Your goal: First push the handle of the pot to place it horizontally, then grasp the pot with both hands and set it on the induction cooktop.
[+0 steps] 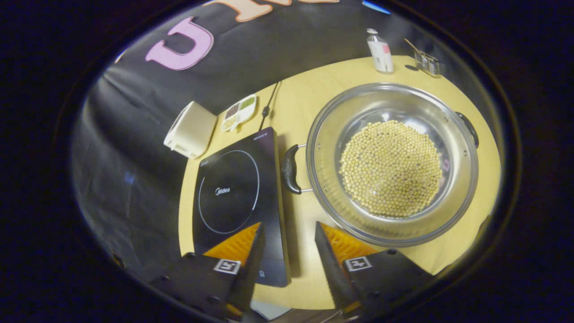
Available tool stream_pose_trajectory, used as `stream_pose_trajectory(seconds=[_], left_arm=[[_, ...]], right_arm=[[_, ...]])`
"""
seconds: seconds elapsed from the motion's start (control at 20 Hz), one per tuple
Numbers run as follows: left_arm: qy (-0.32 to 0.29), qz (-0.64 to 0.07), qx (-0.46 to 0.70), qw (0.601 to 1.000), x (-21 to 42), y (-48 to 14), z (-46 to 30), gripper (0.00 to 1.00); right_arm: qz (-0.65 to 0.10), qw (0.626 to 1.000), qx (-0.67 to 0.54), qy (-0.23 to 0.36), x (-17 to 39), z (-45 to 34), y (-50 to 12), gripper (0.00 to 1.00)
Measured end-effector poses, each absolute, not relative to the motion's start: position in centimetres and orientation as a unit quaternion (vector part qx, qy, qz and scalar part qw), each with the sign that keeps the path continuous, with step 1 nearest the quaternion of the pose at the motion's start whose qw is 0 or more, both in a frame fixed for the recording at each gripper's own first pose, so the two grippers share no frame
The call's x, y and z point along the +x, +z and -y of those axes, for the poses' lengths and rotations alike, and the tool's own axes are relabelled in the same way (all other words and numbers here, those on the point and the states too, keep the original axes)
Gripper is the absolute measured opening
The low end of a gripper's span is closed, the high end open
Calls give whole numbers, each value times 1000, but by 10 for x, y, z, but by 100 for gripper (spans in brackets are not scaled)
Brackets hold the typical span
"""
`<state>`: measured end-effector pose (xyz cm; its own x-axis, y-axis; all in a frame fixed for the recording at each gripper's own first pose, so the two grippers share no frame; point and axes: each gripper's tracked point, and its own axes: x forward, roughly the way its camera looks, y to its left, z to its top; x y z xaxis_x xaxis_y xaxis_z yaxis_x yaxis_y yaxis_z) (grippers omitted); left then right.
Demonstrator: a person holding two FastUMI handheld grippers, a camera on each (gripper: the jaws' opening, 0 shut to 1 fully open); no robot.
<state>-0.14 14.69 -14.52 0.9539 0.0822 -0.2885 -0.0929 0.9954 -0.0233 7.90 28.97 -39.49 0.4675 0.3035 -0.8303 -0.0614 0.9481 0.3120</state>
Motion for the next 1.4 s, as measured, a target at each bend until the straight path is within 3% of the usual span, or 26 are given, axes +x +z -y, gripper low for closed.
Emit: stream_pose_trajectory(seconds=[0.1, 0.3, 0.35, 0.85, 0.9, 0.95, 1.4], left_arm=[[33, -154, -23, 987, 3, -151, -139, 96], [7, -185, -35, 982, 12, -169, -119, 96], [-1, -195, -38, 980, 15, -175, -112, 96], [-69, -305, -83, 946, 56, -230, -24, 96], [-72, -315, -94, 942, 63, -234, -15, 95], [-74, -326, -106, 936, 68, -238, -5, 95], [-99, -392, -115, 907, 129, -283, 69, 95]], right_arm=[[-497, 853, 116, 111, 68, -271, -379, 93], [-470, 871, 117, 84, 64, -216, -352, 93], [-465, 875, 114, 74, 62, -199, -347, 100], [-456, 884, 97, -13, 107, -25, -317, 100], [-463, 880, 103, -14, 117, -13, -320, 100], [-468, 877, 111, -13, 126, -5, -322, 93], [-529, 835, 152, 25, 185, 25, -367, 93]])
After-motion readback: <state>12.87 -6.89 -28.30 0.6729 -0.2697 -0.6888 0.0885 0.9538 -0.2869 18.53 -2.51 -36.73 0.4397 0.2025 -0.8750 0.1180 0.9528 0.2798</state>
